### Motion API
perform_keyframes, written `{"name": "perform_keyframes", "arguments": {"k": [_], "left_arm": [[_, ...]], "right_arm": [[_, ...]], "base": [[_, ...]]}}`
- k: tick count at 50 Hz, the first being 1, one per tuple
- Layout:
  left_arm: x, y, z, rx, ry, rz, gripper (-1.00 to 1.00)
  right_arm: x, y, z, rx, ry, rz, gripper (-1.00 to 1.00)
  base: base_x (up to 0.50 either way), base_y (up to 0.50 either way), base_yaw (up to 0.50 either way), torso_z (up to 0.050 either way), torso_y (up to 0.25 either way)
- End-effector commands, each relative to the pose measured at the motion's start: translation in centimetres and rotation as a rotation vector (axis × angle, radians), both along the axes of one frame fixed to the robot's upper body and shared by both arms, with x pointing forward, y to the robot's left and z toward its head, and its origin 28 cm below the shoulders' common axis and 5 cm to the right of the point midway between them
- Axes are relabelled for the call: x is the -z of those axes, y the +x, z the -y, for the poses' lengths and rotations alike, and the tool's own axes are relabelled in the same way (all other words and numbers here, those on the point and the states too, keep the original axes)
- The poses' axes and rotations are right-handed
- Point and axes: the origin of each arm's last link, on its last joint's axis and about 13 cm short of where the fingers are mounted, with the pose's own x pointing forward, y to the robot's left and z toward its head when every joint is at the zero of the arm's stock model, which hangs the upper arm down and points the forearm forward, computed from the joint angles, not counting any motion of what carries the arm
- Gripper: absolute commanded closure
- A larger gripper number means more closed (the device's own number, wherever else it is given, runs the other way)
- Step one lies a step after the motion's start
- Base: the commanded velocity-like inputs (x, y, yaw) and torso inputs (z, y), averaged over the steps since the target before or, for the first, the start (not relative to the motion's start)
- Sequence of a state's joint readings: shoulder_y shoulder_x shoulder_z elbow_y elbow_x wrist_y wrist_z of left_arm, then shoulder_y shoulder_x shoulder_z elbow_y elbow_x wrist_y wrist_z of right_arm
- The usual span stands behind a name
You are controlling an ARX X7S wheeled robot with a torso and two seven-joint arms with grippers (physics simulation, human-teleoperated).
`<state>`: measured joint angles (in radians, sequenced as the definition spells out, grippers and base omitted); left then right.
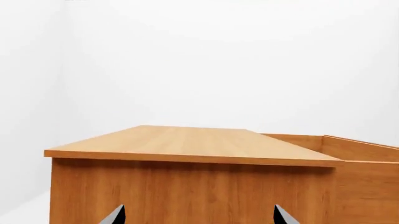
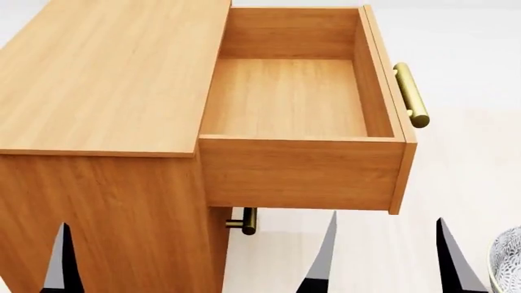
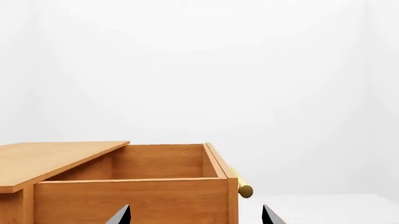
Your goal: Put the bowl on top of the cabinet.
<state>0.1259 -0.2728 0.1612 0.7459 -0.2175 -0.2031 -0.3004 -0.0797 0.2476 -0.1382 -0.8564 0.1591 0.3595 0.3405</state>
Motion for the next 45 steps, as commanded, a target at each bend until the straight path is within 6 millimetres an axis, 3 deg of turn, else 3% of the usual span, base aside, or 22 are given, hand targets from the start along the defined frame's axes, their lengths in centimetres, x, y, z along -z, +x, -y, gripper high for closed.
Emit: {"name": "perform_keyframes", "arguments": {"k": [1,24,34,40,45], "left_arm": [[0.1,0.4,-0.2,-0.035,0.002,0.014,-1.0],[-0.3,0.3,-0.5,-0.036,-0.013,0.027,-1.0],[-0.4,0.2,-0.5,-0.036,-0.017,0.03,-1.0],[-0.4,0.3,-0.6,-0.036,-0.017,0.03,-1.0],[-0.4,0.2,-0.6,-0.042,-0.014,0.033,-1.0]], "right_arm": [[0.2,1.0,0.0,0.011,0.041,-0.034,-1.0],[0.8,2.9,-0.7,0.244,0.188,0.004,-1.0],[1.7,3.6,-1.0,0.259,0.301,-0.01,-1.0],[2.5,4.3,-1.1,0.362,0.351,0.038,-1.0],[2.9,4.5,-1.6,0.414,0.303,0.053,-1.0]], "base": [[0.0,0.0,0.0,0.0,0.0],[0.0,0.0,0.0,0.0,0.0],[0.0,0.0,0.0,0.0,0.0],[0.0,0.0,0.0,0.0,0.0],[0.0,0.0,0.0,0.0,0.0]]}}
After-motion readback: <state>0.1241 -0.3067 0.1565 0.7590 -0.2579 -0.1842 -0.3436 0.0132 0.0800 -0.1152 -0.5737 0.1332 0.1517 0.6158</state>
